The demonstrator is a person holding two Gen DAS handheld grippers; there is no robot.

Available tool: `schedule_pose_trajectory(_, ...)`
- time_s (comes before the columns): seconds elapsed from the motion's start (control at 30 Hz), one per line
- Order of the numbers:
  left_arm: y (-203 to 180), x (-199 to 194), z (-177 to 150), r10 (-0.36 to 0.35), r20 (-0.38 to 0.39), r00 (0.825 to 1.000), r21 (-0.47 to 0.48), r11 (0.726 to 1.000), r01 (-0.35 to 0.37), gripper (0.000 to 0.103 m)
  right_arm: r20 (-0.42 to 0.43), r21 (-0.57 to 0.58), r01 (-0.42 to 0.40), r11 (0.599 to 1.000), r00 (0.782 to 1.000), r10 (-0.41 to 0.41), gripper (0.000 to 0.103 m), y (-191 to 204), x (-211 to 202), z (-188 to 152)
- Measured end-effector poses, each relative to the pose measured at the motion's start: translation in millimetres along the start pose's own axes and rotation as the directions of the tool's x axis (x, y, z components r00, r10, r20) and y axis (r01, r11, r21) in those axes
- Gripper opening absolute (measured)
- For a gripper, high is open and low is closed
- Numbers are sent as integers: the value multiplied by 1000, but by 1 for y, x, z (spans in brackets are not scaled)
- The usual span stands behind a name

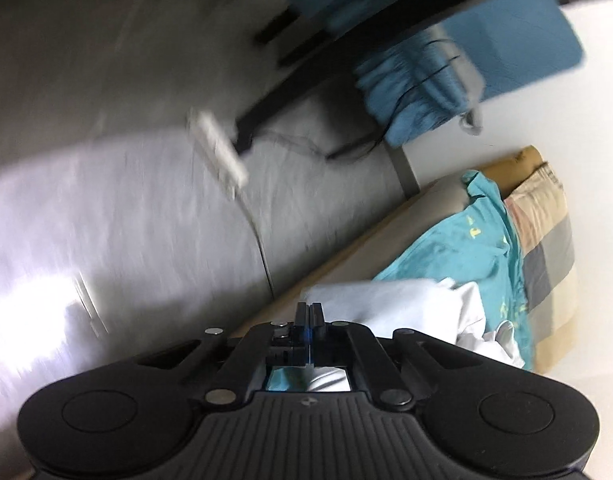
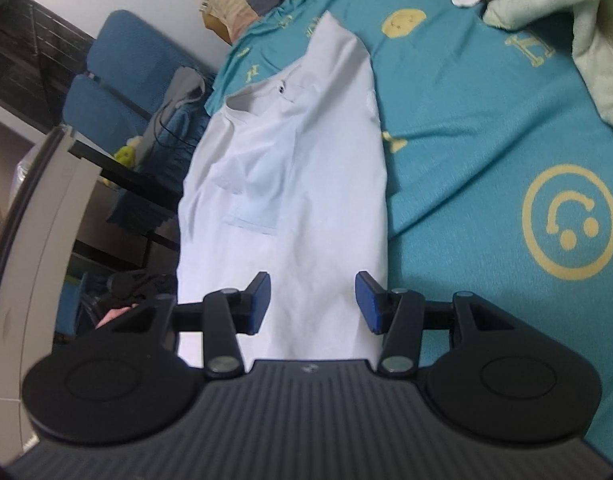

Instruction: Fold clothes

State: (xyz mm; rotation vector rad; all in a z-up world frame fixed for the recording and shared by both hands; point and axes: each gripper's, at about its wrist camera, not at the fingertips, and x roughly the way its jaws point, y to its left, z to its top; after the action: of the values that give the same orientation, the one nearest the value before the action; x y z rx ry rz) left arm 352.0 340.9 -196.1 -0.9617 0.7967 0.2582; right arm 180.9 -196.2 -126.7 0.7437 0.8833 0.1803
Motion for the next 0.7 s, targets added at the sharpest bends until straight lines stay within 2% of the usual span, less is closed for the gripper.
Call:
schedule_pose_trajectory(0.1, -44, -29, -3, 17, 83, 996, 194, 981, -32, 0, 20, -16, -11, 1000, 1000, 11, 50, 3, -7, 2)
schedule_pose_trajectory(0.17, -67, -44, -6, 3, 87, 996, 237, 971, -24, 0, 27, -27, -11, 1000, 1000, 11, 50, 1, -10, 2)
schedule_pose_trajectory(0.27, -83, -53, -13, -30, 36, 999, 167, 986, 24, 1, 34, -42, -9, 999, 999, 11, 50, -3, -15, 2)
schedule_pose_trajectory(0.33, -79, -50, -20, -22, 23, 999, 139, 990, 19, 5, 27, -39, -4, 999, 1000, 5, 50, -8, -17, 0)
schedule_pose_trajectory(0.43, -65, -46, -29, 3, 14, 1000, 72, 997, -4, 28, 22, -29, -19, 999, 1000, 20, 50, -12, -21, -1)
schedule_pose_trajectory(0.47, -57, -44, -32, 1, 8, 1000, 37, 999, -1, 47, 23, -31, -24, 999, 999, 25, 50, -12, -22, -1)
schedule_pose_trajectory(0.5, -47, -42, -35, -13, 2, 1000, 8, 1000, 13, 54, 24, -35, -26, 999, 999, 27, 50, -13, -23, -1)
schedule_pose_trajectory(0.7, 3, -10, -45, -103, -61, 993, -136, 986, 94, 55, -23, 9, -20, 1000, 1000, 20, 50, -21, -6, 0)
